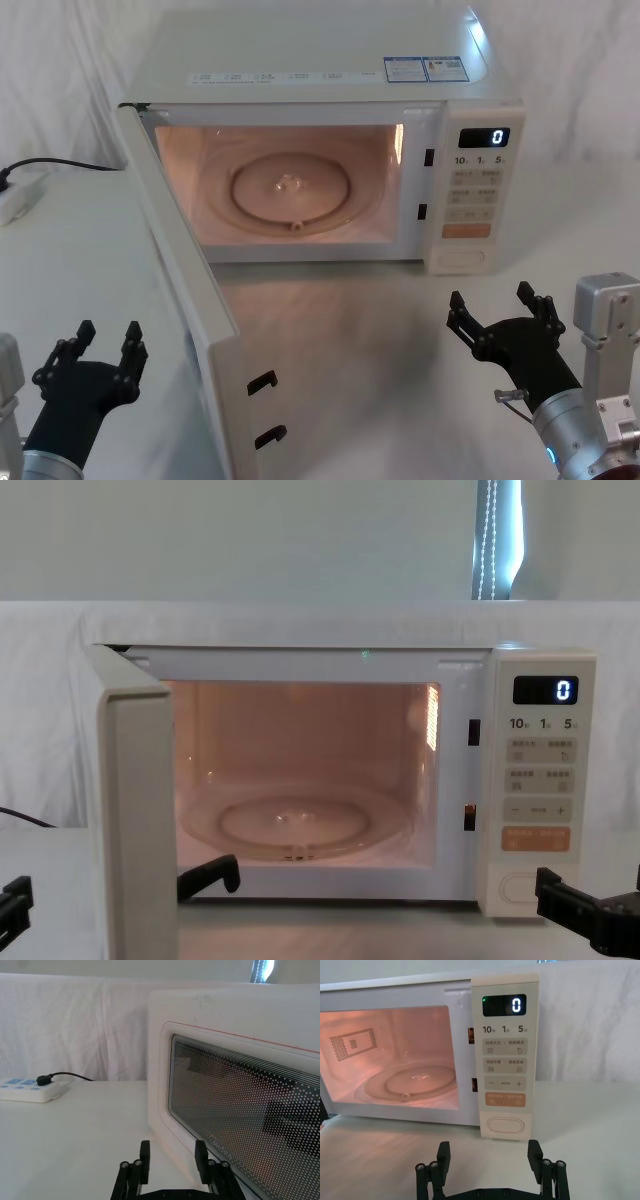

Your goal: Press the button to open the microwave door with one hand; close the microwave door with the other hand.

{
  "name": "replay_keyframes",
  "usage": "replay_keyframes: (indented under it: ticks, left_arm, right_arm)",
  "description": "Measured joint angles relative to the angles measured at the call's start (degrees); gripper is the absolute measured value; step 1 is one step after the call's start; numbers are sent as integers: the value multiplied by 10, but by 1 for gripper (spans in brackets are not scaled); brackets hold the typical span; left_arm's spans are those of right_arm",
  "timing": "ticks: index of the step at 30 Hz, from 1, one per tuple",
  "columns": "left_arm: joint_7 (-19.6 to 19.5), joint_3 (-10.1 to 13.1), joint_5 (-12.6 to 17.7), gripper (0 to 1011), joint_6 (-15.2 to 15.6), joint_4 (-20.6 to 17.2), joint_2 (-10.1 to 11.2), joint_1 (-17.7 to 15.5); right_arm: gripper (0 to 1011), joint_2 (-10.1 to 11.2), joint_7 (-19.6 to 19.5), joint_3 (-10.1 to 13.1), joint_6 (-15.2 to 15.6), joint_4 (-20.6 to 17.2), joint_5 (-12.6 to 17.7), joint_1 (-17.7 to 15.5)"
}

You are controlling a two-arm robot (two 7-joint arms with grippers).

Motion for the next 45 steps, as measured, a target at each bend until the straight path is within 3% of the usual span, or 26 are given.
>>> replay_keyframes:
  ticks: [19, 25, 31, 40, 45]
  left_arm:
    - [0, 0, 0, 7, 0, 0, 0, 0]
    - [-15, -4, -1, 0, 5, -8, -4, 3]
    - [-32, -16, -12, 0, 19, -43, -5, 21]
    - [-56, -49, -38, 0, 71, -133, 4, 69]
    - [-68, -68, -55, 0, 105, -185, 19, 98]
  right_arm:
    - [1002, 0, 0, 0, 0, 0, 0, 0]
    - [1002, 0, 0, 0, 0, 0, 0, 0]
    - [1002, 0, 0, 0, 0, 0, 0, 0]
    - [1002, 0, 0, 0, 0, 0, 0, 0]
    - [1002, 0, 0, 0, 0, 0, 0, 0]
